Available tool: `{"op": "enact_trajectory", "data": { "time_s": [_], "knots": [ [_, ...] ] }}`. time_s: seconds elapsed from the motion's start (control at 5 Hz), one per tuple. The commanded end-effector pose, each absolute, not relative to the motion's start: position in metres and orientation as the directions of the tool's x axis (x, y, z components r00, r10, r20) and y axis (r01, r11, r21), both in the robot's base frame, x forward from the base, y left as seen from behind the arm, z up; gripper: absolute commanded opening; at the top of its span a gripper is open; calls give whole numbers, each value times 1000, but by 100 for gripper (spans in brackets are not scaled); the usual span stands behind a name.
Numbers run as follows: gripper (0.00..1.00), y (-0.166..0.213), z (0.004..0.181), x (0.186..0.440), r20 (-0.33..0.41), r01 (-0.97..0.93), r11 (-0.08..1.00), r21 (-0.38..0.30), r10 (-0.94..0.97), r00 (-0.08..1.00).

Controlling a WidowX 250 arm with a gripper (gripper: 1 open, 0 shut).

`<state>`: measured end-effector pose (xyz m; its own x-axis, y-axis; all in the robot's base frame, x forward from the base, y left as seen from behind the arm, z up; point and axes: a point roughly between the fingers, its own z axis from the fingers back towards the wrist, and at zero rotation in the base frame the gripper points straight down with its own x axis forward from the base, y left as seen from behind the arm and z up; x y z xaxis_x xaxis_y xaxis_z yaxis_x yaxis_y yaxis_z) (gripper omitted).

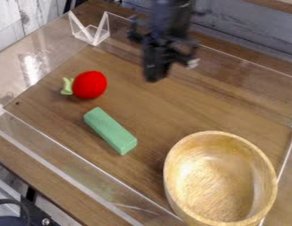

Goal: Move the red object to the right side of the table

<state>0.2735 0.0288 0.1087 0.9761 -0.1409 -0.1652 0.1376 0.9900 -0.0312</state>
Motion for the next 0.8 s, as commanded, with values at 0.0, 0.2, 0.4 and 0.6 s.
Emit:
{"op": "enact_trajectory", "data": {
  "time_s": [0.0,0.2,0.4,0.6],
  "knots": [
    [100,59,120,273,-101,139,989,-40,-143,985],
    [100,71,119,266,-102,147,987,-69,-154,983],
    [100,88,117,272,-101,157,985,-78,-164,981],
    [100,105,115,274,-98,165,983,-83,-173,980]
  ]
}}
